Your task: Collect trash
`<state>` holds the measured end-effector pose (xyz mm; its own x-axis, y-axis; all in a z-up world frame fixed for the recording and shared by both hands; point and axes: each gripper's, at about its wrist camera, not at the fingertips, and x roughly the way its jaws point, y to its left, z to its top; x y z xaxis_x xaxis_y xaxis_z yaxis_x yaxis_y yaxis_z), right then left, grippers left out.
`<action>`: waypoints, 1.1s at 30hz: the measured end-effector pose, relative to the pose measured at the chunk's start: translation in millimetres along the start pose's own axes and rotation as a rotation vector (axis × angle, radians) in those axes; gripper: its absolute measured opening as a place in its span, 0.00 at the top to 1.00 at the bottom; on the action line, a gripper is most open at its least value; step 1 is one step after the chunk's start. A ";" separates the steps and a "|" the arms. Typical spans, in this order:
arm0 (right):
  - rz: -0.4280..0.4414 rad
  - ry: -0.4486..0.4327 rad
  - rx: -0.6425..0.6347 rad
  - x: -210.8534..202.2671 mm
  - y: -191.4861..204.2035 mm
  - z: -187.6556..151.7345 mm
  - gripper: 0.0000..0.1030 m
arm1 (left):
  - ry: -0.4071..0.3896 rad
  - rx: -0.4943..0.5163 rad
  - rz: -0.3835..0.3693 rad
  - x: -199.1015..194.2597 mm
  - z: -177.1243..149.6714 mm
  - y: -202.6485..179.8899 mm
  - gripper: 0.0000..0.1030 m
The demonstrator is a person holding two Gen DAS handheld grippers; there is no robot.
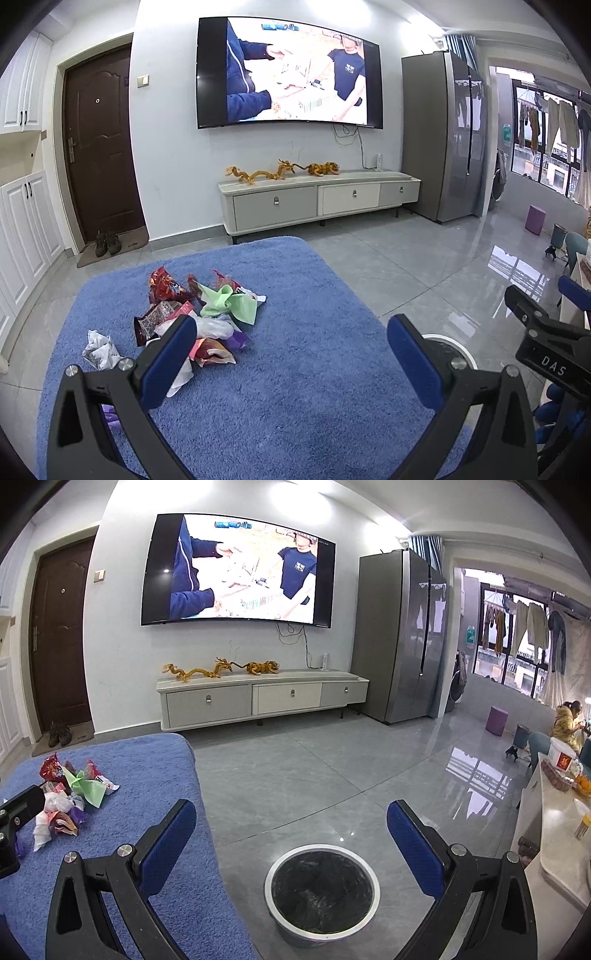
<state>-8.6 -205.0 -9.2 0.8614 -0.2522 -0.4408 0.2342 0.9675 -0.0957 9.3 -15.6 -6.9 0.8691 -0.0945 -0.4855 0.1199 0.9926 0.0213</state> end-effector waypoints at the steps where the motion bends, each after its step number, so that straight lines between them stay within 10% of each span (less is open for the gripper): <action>1: 0.003 0.001 0.004 1.3 0.2 -0.9 0.00 | 0.000 0.001 0.002 -0.2 0.1 -0.4 0.00; 33: 0.074 0.058 -0.046 8.2 23.0 -4.8 0.00 | 0.082 -0.005 -0.029 11.1 -10.6 13.4 0.00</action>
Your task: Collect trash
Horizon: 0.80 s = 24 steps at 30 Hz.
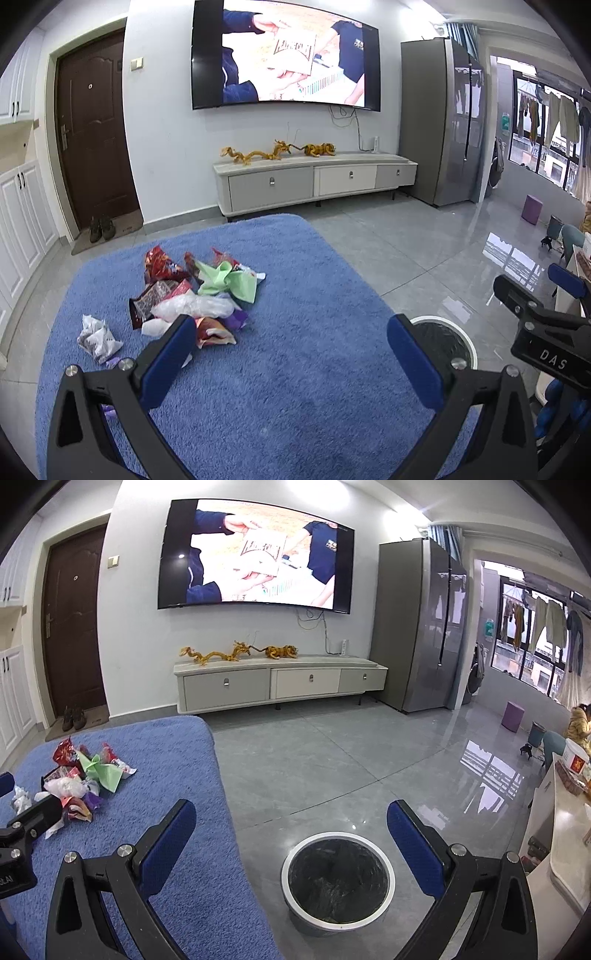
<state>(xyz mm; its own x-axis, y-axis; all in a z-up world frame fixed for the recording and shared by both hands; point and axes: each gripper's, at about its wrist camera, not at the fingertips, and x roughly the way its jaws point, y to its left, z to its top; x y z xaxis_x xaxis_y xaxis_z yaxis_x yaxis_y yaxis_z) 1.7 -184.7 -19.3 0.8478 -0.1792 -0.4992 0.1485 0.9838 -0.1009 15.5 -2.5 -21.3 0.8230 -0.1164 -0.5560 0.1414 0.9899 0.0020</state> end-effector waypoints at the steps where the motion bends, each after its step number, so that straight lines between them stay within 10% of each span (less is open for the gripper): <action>1: 0.006 0.000 -0.008 -0.1 2.9 1.2 0.00 | 0.001 -0.005 0.003 -0.4 -1.1 3.1 0.00; 12: 0.330 0.033 -0.078 12.8 69.7 40.3 0.00 | 0.008 -0.142 0.098 -14.2 -13.1 103.9 0.00; 24: 0.751 0.305 -0.183 82.4 186.6 8.3 0.45 | 0.155 -0.301 0.183 22.6 -64.3 200.4 0.14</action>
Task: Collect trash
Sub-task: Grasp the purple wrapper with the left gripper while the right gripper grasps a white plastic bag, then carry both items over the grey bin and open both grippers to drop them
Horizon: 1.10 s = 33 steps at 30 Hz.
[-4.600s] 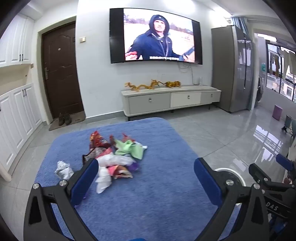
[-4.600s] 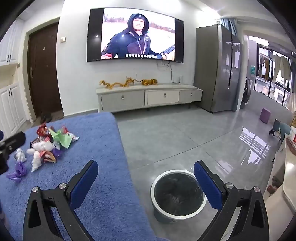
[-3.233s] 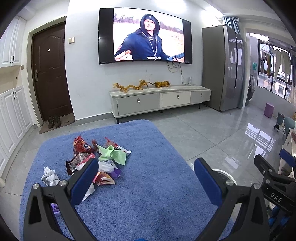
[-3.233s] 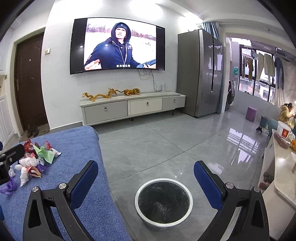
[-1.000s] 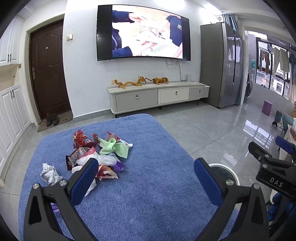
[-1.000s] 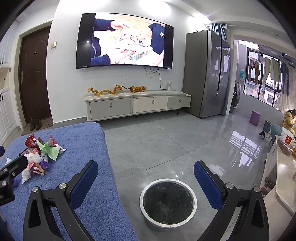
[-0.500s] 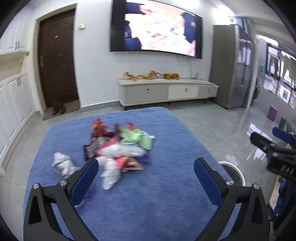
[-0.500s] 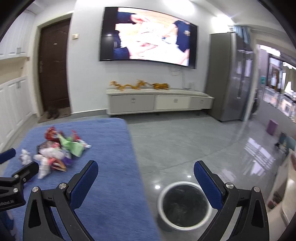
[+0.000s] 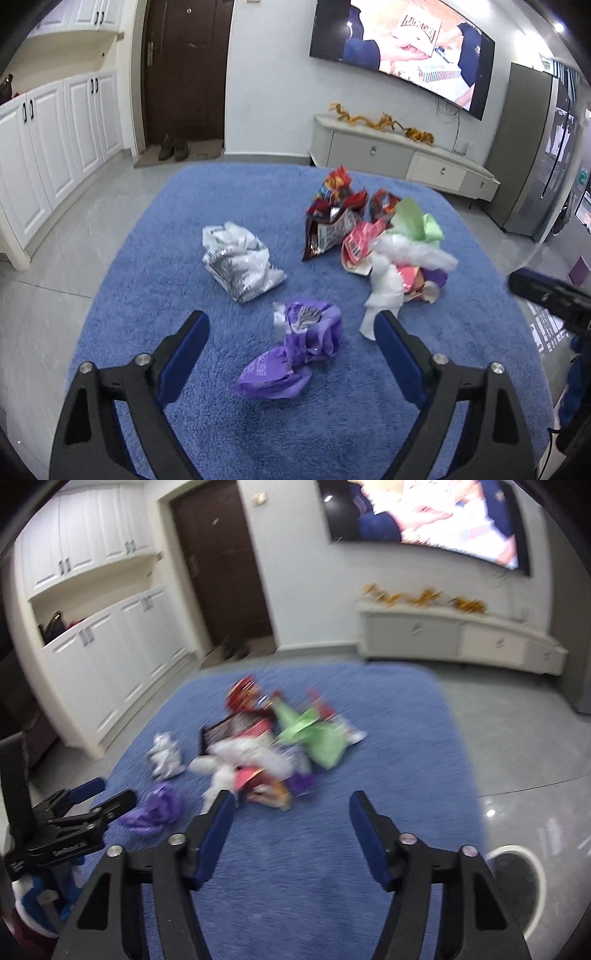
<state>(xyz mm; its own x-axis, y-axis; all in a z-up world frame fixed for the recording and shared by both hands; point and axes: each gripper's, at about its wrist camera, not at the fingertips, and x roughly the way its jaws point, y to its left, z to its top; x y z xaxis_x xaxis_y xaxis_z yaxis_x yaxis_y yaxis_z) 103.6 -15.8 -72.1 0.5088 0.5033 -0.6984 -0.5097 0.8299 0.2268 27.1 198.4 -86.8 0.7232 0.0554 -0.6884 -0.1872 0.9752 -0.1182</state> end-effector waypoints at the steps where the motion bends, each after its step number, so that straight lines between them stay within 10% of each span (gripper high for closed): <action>1: 0.036 0.015 -0.003 8.1 4.1 -0.8 0.45 | 0.006 0.003 -0.003 4.3 -2.1 1.1 0.16; 9: 0.204 0.056 -0.071 47.4 36.6 11.6 0.56 | 0.075 -0.012 -0.048 40.4 -4.3 2.9 0.39; 20: 0.157 0.133 -0.097 107.8 40.7 10.8 0.73 | 0.088 -0.033 -0.096 45.8 -14.9 7.6 0.61; 33: 0.242 -0.065 0.023 -7.5 10.6 3.6 0.82 | -0.030 0.023 -0.127 -25.7 -4.3 -22.3 0.62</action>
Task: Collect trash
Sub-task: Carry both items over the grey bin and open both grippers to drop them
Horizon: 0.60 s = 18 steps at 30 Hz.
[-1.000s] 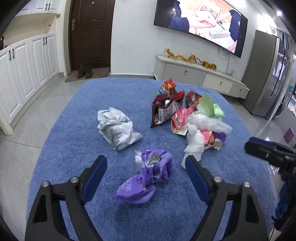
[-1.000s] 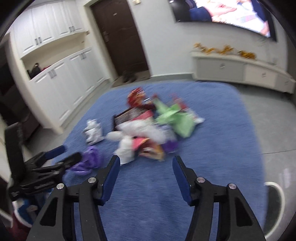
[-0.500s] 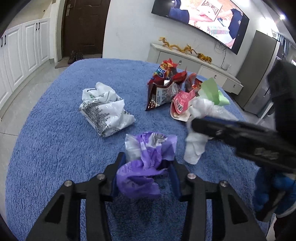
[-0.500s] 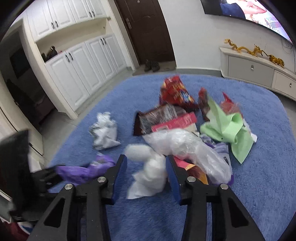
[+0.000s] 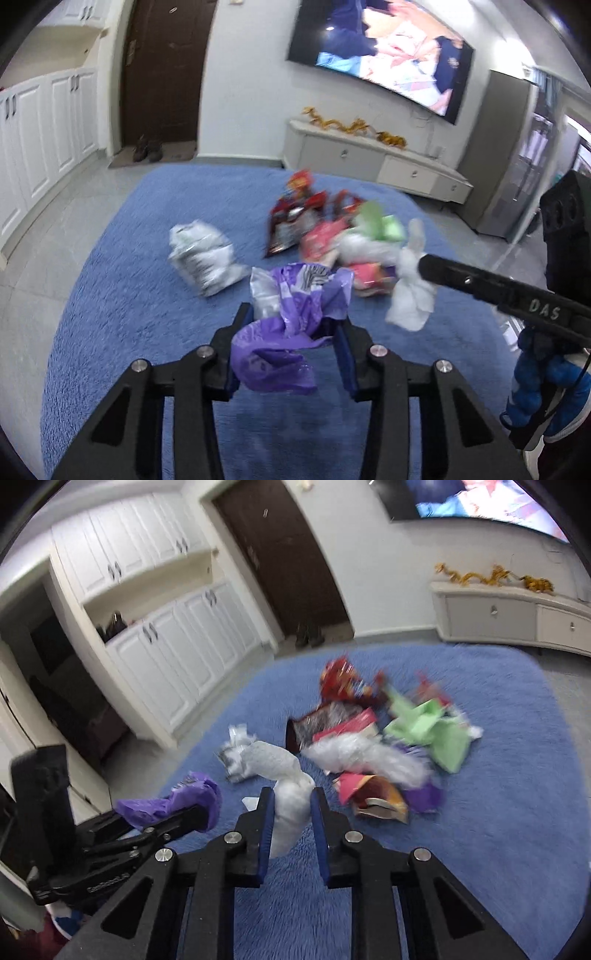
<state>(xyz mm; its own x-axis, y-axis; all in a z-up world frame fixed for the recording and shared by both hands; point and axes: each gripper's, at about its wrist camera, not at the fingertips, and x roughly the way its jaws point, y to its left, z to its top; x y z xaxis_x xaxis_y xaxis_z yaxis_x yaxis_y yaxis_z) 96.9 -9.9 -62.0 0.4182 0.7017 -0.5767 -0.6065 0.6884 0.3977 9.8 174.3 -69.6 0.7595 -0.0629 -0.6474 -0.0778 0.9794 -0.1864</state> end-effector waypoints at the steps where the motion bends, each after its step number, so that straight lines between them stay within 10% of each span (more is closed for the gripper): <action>1: -0.009 -0.029 0.012 -15.1 -3.7 -0.5 0.82 | -0.006 0.022 -0.022 -3.9 3.0 -13.9 0.62; 11: -0.388 -0.302 0.222 -201.0 -109.2 -40.9 0.82 | 0.009 0.268 -0.277 7.1 23.3 -181.8 0.62; 18: -0.625 -0.293 0.471 -254.6 -216.1 -104.4 0.81 | 0.124 0.412 -0.416 64.6 17.2 -308.9 0.61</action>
<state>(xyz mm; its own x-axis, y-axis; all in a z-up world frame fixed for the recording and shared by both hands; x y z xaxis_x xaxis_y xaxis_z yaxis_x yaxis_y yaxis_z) 50.8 -356.5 -75.6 0.7824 0.1400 -0.6069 0.1139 0.9258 0.3604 94.0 -129.0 -41.2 0.5897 -0.4547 -0.6674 0.4853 0.8601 -0.1571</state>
